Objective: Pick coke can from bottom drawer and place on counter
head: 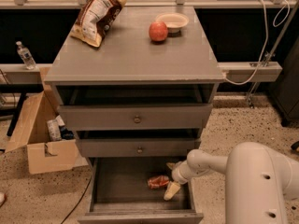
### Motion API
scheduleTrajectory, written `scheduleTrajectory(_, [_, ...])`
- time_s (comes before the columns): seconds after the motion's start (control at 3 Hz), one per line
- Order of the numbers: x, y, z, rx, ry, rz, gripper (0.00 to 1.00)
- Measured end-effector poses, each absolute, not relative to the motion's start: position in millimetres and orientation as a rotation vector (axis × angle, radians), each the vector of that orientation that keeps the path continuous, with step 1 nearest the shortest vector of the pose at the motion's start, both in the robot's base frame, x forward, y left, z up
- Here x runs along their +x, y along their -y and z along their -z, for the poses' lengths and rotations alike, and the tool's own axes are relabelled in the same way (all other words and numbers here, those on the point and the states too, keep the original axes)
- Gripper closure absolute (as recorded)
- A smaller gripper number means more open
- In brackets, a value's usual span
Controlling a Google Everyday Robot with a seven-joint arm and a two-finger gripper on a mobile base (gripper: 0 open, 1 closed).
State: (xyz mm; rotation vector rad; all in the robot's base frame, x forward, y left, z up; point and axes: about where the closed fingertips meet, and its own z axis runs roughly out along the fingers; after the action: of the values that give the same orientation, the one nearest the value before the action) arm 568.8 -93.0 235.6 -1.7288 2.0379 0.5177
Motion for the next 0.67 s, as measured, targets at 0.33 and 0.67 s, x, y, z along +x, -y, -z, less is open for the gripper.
scheduleTrajectory(0.33, [570,89,-215,-1.779,-2.017,-0.528,0.0])
scheduleTrajectory(0.67, [579,85,-196,-1.825,-1.978,-0.527,0.0])
